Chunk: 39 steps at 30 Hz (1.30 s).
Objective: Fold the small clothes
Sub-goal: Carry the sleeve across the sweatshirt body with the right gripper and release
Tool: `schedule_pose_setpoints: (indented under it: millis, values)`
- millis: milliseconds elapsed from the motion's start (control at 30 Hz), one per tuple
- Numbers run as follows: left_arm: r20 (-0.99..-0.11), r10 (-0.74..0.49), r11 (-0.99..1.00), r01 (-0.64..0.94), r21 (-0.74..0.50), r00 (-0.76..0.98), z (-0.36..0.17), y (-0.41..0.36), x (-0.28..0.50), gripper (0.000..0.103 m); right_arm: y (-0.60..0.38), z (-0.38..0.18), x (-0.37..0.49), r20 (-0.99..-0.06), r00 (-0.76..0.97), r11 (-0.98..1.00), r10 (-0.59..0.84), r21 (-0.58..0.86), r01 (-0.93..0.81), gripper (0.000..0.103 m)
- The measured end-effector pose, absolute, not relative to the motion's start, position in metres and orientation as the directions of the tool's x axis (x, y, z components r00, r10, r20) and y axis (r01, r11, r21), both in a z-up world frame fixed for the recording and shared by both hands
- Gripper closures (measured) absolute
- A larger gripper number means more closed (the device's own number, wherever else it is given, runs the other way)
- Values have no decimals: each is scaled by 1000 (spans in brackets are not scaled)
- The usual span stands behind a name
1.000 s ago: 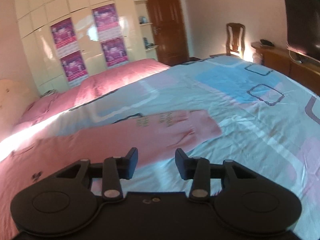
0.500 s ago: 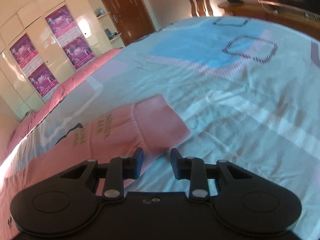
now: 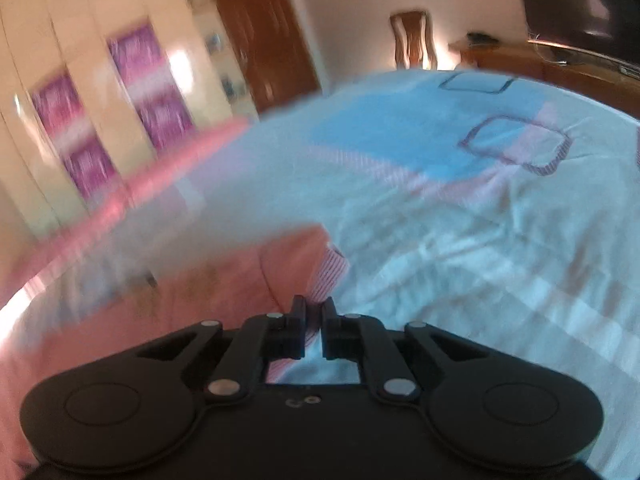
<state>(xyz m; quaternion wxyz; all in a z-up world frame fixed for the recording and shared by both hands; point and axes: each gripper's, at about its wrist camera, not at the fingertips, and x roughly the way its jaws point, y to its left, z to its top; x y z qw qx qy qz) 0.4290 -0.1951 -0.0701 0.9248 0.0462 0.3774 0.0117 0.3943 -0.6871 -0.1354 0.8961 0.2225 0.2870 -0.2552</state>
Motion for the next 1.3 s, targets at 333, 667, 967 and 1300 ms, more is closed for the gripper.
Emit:
schedule_pose_setpoints:
  millis: [333,667,967,1300]
  values:
    - [-693,29,999,7,50,720,-80,-145,447,0,-603,-91,425,-530,811,905,-248,172,389,96]
    - [-686,-37,998,-11,-65,727,-90,-58,455,0,-412,-80,479,-520,854,996,22,86,27,96]
    - [-685,-104,988,-6,-156,721,-100,9,458,16,-257,-110,484,-599,771,971,214,49,-232,96]
    - [-685,-285,947,88,-308,670,-120,-13,501,17,-244,-120,459,-587,786,981,194,92,-174,78]
